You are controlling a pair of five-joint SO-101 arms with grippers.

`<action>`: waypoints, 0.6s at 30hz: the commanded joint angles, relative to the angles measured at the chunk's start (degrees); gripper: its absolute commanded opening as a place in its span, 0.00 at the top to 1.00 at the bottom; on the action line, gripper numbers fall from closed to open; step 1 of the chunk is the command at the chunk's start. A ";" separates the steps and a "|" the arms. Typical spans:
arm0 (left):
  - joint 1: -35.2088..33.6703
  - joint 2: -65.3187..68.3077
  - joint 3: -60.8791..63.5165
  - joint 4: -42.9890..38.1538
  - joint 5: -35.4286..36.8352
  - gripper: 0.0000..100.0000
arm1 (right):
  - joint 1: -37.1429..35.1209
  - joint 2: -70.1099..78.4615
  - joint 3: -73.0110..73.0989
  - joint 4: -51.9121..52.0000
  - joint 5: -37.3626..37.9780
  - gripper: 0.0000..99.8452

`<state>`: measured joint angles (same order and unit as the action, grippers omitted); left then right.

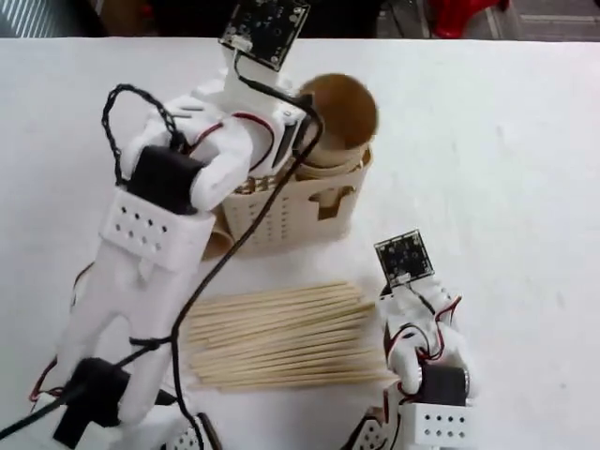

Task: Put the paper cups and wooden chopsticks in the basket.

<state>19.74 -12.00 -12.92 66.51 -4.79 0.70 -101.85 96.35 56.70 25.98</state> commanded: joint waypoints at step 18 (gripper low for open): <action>-0.84 9.27 10.20 -7.91 -0.70 0.86 | 0.13 -0.04 0.53 -1.01 0.44 0.98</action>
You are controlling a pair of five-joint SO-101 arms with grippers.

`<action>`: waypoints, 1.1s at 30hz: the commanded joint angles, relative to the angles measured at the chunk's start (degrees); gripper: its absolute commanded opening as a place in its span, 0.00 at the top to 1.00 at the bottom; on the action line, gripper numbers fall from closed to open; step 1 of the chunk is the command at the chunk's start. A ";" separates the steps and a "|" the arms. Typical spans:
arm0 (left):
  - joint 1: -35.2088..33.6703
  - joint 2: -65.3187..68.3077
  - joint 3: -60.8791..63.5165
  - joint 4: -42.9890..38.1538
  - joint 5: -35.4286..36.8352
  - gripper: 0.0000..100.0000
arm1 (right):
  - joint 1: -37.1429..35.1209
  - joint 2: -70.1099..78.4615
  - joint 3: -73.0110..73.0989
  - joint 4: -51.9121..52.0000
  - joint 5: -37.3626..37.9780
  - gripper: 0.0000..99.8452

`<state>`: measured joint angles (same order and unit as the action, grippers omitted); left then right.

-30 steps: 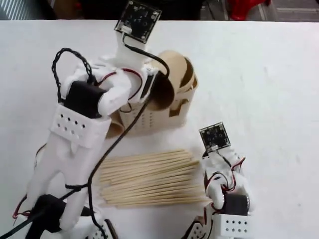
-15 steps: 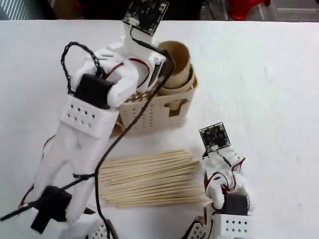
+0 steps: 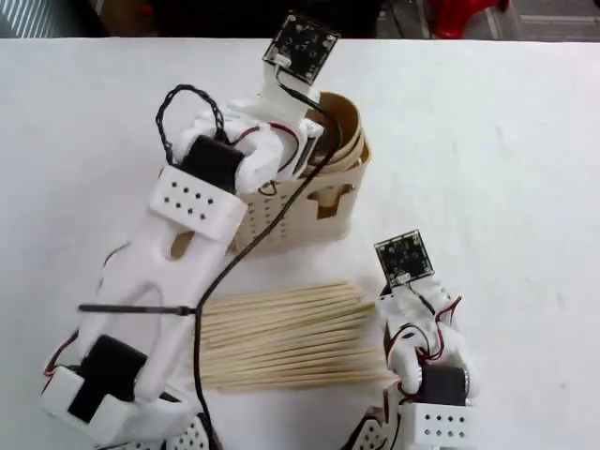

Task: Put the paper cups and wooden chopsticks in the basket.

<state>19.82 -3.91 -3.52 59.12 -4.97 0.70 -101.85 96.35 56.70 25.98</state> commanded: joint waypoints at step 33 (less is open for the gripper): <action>-32.48 -50.07 50.55 6.95 -51.69 0.75 | 0.31 -0.04 0.53 -1.01 0.44 0.98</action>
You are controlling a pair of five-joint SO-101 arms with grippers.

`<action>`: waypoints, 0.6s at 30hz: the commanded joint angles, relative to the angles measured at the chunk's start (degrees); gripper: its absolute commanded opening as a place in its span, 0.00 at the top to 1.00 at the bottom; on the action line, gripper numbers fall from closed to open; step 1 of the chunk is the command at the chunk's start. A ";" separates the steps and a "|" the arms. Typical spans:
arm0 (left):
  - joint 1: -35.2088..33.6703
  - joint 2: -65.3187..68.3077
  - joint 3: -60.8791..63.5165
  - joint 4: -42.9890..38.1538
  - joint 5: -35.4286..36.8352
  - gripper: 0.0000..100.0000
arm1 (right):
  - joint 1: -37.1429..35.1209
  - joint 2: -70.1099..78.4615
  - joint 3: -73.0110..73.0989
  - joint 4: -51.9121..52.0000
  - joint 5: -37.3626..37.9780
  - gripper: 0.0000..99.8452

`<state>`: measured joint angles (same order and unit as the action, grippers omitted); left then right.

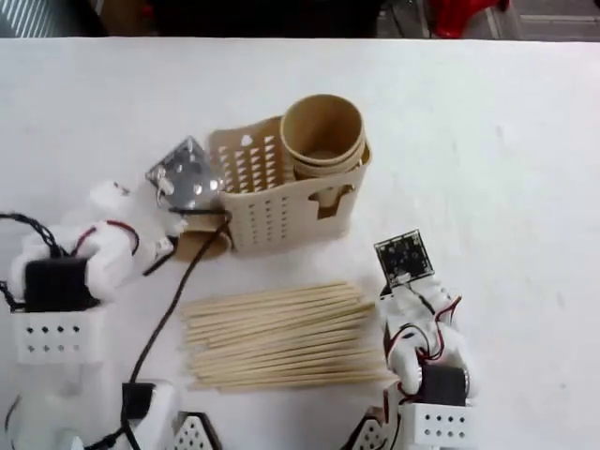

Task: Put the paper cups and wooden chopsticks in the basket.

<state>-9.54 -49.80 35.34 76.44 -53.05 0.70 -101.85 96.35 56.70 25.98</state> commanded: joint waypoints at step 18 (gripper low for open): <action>-3.56 -5.67 35.25 -43.87 -4.13 0.71 | 0.13 -0.04 0.53 -1.01 0.44 0.98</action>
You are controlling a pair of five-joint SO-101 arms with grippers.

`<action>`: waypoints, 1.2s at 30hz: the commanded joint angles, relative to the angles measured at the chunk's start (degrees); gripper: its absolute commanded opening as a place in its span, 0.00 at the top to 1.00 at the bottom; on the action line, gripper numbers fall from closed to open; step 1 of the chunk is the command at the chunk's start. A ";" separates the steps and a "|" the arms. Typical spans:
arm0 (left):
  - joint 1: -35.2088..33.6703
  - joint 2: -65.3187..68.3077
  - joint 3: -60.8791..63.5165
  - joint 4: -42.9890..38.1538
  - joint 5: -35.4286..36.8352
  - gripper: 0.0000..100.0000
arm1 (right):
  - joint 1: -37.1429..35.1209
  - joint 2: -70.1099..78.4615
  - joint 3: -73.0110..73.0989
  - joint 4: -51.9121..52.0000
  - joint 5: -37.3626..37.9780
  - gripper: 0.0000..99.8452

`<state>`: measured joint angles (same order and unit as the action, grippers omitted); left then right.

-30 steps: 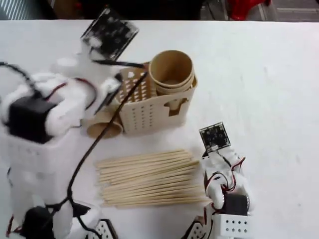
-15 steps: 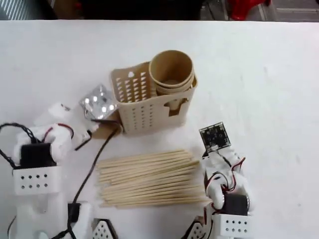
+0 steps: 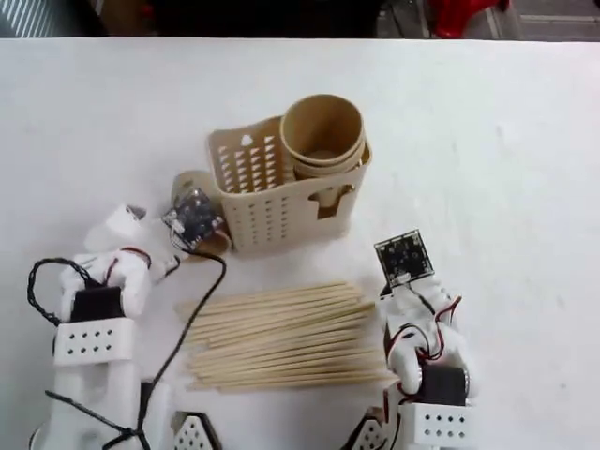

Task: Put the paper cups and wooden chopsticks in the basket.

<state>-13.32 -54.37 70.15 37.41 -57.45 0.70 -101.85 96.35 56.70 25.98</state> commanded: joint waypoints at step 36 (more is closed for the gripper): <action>2.77 29.93 -6.33 -30.24 12.31 0.81 | 0.31 -0.04 0.53 -1.01 0.44 0.98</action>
<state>-10.68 -25.01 66.73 9.89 -47.69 0.70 -101.85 96.35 56.70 25.98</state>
